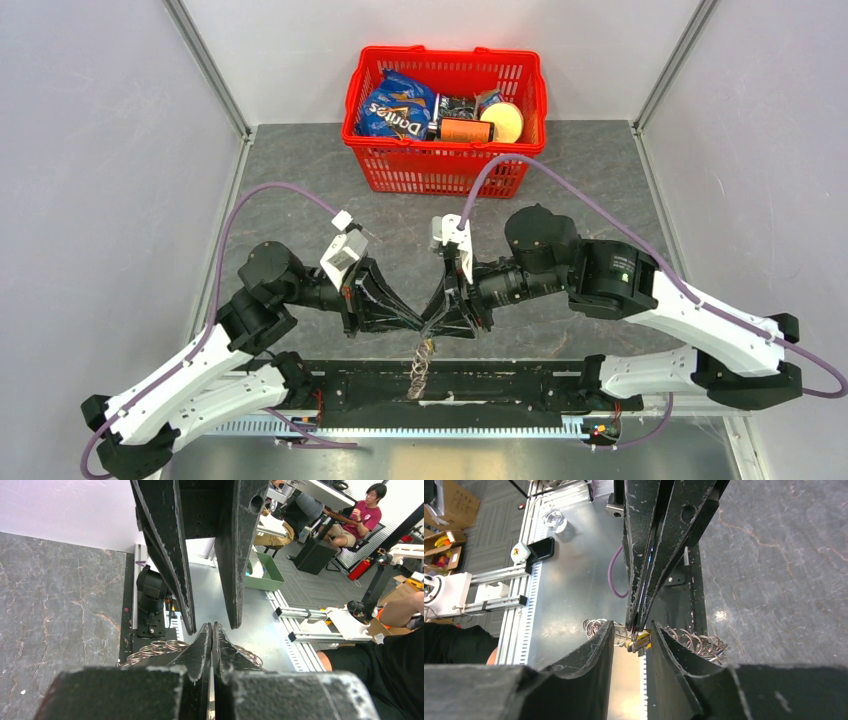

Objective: Put the keys on the keyring

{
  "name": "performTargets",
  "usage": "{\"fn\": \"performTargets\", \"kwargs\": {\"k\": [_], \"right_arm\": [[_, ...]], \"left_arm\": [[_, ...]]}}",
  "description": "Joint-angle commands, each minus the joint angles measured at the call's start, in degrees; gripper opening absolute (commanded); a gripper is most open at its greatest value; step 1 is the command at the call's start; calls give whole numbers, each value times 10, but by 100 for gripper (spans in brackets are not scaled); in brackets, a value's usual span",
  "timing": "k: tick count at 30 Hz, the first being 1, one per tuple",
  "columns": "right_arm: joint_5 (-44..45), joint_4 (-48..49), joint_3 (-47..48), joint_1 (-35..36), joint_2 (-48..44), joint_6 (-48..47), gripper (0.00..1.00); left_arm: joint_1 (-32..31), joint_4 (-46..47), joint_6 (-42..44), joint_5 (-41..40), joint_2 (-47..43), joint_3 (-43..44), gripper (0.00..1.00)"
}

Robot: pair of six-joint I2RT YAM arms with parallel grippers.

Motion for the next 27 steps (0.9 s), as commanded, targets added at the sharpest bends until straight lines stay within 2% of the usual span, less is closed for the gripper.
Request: {"fn": "performTargets", "kwargs": {"k": [1, 6, 15, 27], "right_arm": [[16, 47, 7, 2, -30, 6, 42], [19, 49, -3, 2, -38, 10, 43], [22, 71, -31, 3, -58, 18, 43], [14, 82, -44, 2, -62, 20, 39]], "left_arm": [[-3, 42, -10, -17, -13, 1, 2], [-3, 61, -25, -36, -21, -1, 2], [-3, 152, -86, -49, -21, -30, 2], [-3, 160, -91, -70, -30, -32, 2]]}}
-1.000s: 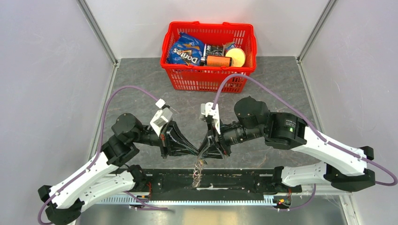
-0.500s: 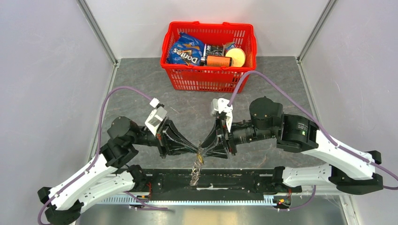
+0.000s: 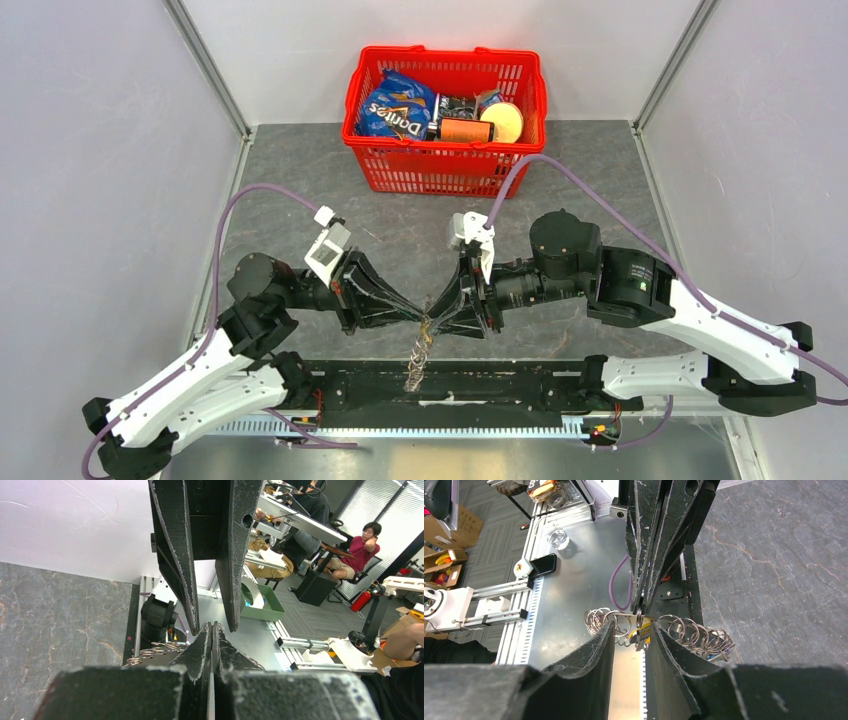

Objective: Put the keys on the keyring

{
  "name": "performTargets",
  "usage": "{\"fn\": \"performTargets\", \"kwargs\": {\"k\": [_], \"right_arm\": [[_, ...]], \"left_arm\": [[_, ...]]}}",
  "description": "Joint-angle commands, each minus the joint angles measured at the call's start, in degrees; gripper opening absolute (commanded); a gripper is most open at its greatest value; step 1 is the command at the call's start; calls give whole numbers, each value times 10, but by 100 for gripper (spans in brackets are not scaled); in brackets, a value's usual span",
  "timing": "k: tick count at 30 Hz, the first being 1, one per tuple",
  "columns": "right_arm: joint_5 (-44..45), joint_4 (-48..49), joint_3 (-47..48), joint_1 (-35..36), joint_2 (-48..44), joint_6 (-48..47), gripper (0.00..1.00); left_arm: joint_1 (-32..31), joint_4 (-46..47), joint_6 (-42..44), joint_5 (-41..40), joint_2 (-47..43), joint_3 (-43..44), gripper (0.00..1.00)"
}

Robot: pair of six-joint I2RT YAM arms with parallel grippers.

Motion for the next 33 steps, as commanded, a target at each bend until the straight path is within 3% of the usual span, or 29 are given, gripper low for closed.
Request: {"fn": "performTargets", "kwargs": {"k": [1, 23, 33], "right_arm": [[0, 28, -6, 2, -14, 4, 38], [1, 36, -12, 2, -19, 4, 0], [-9, 55, -27, 3, -21, 8, 0]], "left_arm": [[-2, 44, -20, -22, -10, 5, 2], [-2, 80, -42, -43, -11, 1, 2], [-2, 111, -55, -64, -12, -7, 2]]}}
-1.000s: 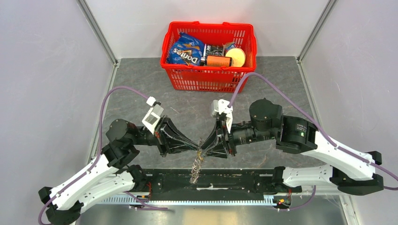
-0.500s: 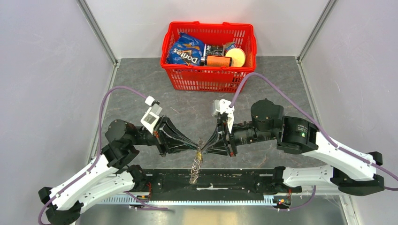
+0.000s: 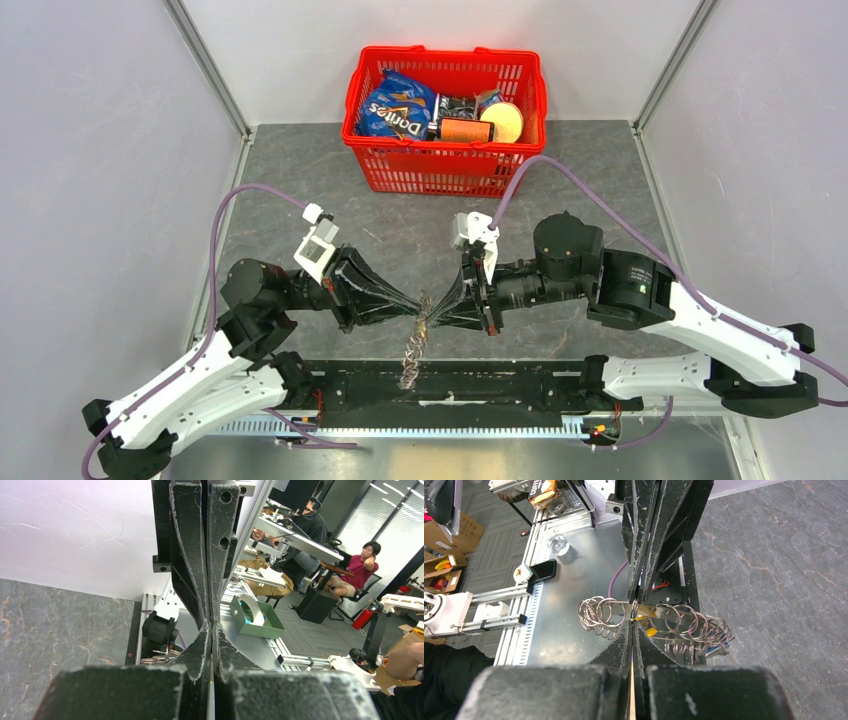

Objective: Put the keys on the keyring

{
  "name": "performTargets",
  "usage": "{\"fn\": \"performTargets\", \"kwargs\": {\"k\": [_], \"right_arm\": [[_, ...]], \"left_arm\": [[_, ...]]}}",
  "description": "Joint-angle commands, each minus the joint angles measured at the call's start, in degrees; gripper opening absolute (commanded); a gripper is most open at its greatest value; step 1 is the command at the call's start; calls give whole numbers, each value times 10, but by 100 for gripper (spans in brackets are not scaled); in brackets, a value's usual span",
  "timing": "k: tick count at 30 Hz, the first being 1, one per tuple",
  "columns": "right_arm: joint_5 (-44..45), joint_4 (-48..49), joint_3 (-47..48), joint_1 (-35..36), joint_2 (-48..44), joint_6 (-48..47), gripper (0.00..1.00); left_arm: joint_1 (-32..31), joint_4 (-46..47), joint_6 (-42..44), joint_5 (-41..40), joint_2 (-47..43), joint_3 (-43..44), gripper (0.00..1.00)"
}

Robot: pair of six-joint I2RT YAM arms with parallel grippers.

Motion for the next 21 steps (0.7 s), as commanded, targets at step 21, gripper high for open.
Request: {"fn": "performTargets", "kwargs": {"k": [21], "right_arm": [[19, 45, -12, 3, -28, 13, 33]], "left_arm": [[-2, 74, -29, -37, -2, 0, 2]]}}
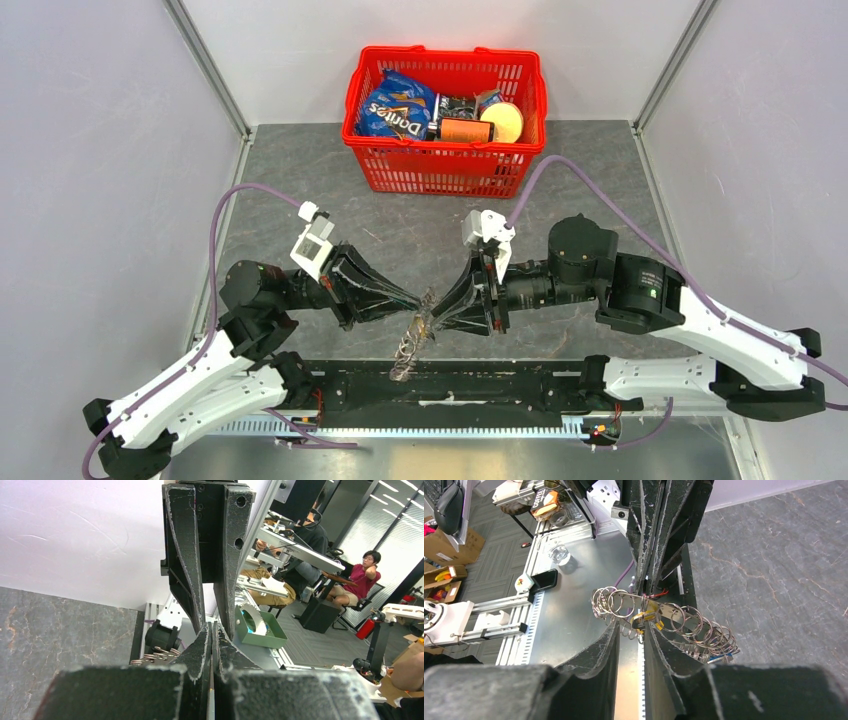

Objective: Put the keys on the keyring

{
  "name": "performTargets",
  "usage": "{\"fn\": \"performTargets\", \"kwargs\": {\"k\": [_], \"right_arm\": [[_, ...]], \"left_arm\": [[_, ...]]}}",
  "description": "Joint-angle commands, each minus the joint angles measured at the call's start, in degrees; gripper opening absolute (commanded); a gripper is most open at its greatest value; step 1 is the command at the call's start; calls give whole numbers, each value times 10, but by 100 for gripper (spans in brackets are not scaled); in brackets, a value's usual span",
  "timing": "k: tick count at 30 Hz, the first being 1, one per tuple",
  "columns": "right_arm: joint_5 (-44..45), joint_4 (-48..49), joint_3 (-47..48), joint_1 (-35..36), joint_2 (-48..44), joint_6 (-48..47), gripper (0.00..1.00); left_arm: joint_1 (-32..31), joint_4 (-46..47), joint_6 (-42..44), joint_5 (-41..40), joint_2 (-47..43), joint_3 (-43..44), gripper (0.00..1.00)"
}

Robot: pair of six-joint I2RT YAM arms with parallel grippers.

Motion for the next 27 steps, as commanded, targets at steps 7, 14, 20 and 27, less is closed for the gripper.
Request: {"fn": "performTargets", "kwargs": {"k": [7, 14, 20, 27], "right_arm": [[15, 34, 7, 2, 11, 7, 39], [24, 47, 7, 3, 13, 11, 40], [25, 54, 7, 3, 17, 14, 39], [24, 59, 12, 3, 26, 14, 34]], "left_arm": [[-2, 40, -15, -18, -7, 7, 2], [-2, 39, -14, -20, -10, 6, 2], [-2, 39, -12, -24, -13, 3, 2], [-2, 39, -10, -27, -18, 0, 2]]}}
